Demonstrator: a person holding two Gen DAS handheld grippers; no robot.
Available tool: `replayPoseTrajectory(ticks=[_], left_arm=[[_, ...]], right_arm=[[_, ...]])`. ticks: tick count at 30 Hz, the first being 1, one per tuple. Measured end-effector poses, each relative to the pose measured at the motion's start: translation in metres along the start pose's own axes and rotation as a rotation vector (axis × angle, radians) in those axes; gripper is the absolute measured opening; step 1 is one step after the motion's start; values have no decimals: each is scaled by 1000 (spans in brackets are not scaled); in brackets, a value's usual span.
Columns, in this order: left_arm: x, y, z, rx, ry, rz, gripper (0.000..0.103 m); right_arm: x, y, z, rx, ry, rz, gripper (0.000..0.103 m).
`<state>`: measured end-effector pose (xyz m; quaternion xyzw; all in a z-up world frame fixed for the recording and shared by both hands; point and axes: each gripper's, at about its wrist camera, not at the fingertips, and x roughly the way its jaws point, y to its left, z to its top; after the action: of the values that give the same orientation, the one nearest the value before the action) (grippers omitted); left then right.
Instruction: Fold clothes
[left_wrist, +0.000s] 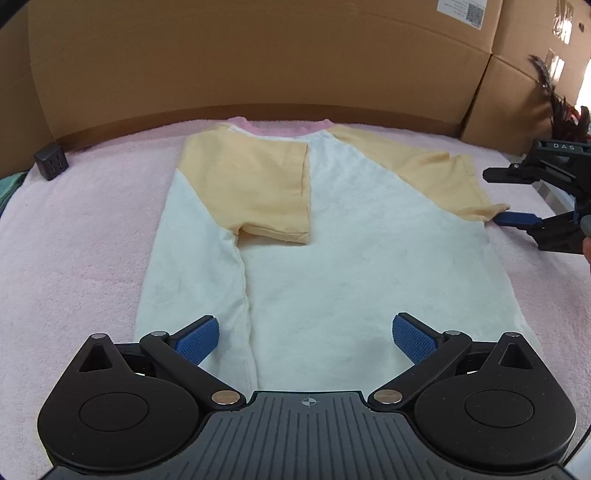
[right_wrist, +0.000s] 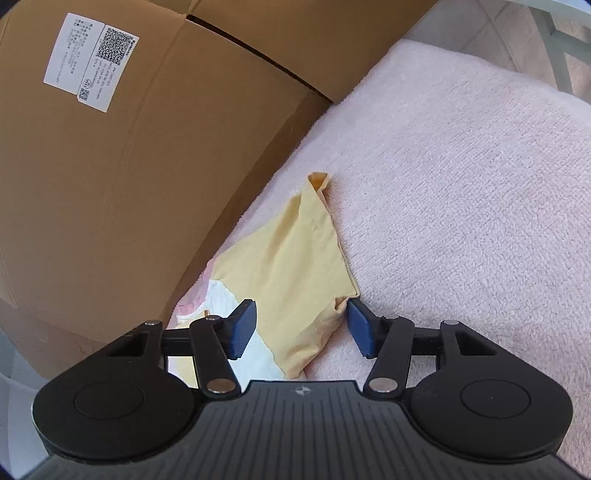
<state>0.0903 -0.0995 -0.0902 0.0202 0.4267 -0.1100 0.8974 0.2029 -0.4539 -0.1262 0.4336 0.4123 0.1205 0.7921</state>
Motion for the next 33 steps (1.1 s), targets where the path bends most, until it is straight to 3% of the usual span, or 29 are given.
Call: replayPoseTrajectory(ticks=[2, 4, 7, 17, 24, 33], left_arm=[[1, 3, 0, -5, 2, 2, 103], [1, 4, 0, -6, -1, -4, 103], [-1, 6, 0, -8, -3, -7, 103], [-8, 18, -5, -46, -4, -39, 103], [-16, 34, -14, -92, -8, -66, 103], [-26, 60, -18, -149, -21, -88, 103]], right_arm=[[1, 5, -2, -25, -13, -39, 51], [4, 8, -4, -43, -25, -73, 29], [7, 4, -4, -42, -30, -86, 11], [-1, 52, -20, -293, -73, -120, 8], [19, 102, -34, -494, -59, -162, 7], [79, 174, -103, -862, 58, -233, 7]])
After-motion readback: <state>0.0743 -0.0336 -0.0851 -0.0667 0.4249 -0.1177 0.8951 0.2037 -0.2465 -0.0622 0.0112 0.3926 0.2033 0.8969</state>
